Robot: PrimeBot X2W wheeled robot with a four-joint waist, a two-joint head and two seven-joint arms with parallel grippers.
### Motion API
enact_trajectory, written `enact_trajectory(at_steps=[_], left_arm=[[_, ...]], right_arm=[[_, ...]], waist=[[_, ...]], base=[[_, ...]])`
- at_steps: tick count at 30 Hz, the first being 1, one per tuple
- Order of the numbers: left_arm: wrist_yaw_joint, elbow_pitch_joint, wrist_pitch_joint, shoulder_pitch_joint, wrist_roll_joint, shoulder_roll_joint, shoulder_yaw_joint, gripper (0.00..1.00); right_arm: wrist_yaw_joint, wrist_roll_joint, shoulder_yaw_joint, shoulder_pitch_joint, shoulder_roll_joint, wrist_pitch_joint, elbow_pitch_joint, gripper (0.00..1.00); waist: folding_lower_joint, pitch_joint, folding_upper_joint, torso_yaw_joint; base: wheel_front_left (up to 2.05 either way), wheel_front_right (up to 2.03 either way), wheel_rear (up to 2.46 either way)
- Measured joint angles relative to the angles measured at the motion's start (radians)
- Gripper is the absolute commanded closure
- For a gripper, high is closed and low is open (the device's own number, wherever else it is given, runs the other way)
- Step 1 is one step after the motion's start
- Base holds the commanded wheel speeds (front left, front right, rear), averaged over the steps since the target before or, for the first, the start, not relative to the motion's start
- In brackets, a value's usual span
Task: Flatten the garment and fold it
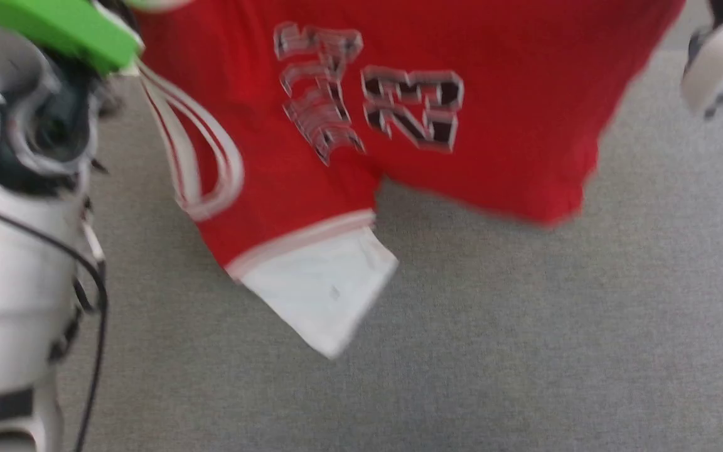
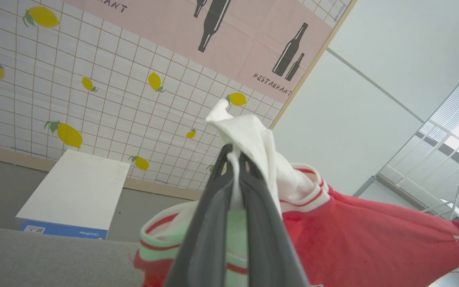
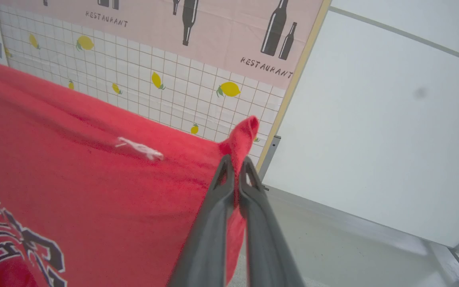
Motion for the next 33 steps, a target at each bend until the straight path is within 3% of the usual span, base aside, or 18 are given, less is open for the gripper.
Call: enact_trajectory(at_steps=[9, 17, 26, 33], left_arm=[[0.015, 0.169, -0.091, -0.377, 0.055, 0.007, 0.05, 1.0], [-0.076, 0.242, -0.228, -0.472, 0.094, -0.013, 0.049, 1.0], [-0.178, 0.286, -0.258, -0.044, 0.085, -0.015, -0.042, 1.0], [-0.199, 0.193, -0.241, 0.361, 0.017, -0.032, -0.1, 1.0]], right_arm=[[0.0, -0.102, 0.009, -0.377, 0.042, -0.114, 0.235, 1.0], [0.0, -0.154, -0.04, -0.476, 0.109, -0.294, 0.378, 1.0], [0.0, -0.001, -0.006, -0.111, 0.12, -0.323, 0.429, 1.0], [0.0, 0.081, -0.018, 0.252, 0.113, -0.268, 0.325, 1.0]], waist=[[0.0001, 0.162, 0.0, -0.026], [0.0003, 0.245, 0.0, -0.031], [0.0002, 0.171, 0.0, -0.014], [-0.0001, 0.07, 0.0, 0.01]], base=[[0.0, 0.0, 0.0], [0.0, 0.0, 0.0], [0.0, 0.0, 0.0], [0.0, 0.0, 0.0]])
